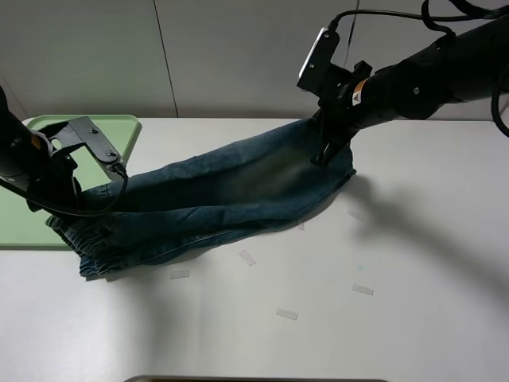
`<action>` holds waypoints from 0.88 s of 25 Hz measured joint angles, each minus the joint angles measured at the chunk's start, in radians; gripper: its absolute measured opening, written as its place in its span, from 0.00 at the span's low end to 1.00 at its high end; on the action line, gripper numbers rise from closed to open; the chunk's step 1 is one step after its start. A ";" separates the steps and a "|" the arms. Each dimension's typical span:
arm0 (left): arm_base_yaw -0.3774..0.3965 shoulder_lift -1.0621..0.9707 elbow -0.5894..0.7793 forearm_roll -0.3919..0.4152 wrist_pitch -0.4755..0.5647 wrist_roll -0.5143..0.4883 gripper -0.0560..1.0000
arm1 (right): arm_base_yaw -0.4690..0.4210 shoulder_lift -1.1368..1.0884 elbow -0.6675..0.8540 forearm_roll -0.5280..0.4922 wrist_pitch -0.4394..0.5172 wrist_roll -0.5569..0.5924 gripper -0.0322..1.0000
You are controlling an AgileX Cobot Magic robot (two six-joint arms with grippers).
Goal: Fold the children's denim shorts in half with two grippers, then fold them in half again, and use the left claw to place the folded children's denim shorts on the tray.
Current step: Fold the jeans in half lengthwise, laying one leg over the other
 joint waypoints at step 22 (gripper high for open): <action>0.000 0.000 0.000 0.001 -0.024 0.089 0.09 | 0.000 0.222 -0.337 0.075 0.346 -0.053 0.01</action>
